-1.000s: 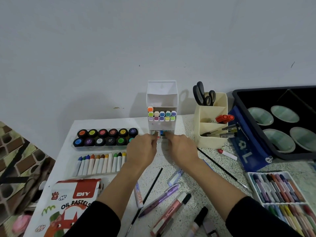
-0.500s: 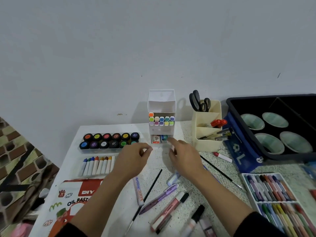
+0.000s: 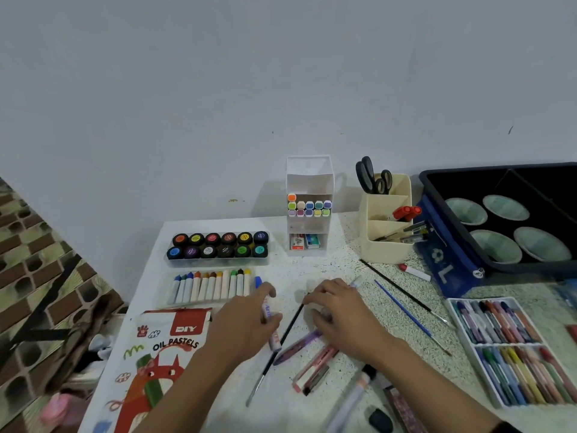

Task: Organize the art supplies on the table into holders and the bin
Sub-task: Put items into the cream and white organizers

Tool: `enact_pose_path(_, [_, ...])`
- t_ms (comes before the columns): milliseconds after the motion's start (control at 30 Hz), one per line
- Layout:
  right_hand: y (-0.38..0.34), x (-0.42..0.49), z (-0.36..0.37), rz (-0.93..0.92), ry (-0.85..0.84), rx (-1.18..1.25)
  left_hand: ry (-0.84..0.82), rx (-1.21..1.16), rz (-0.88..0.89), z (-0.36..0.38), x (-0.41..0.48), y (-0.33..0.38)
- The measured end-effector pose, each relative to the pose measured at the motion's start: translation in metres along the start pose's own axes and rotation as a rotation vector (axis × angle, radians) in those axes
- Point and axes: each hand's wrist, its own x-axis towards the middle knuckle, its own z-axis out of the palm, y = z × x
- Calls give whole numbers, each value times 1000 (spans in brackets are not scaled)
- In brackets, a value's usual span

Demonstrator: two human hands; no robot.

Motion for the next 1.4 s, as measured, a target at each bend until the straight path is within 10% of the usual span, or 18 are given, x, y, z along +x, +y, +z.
enact_pose_path(433, [48,-20,-76,279,428,42,-3,-671,174,-14,17,57])
enact_pose_path(633, [85,-19,-100,237,291,-120,47,-901,265,-8,40,115])
enact_pose_path(967, [113,-12,-99,148,218,-237,269,-643,340,1,126,181])
enact_pose_path(1400, [126,-16,-105,110,131,-153,83,-95,293,14,168,189])
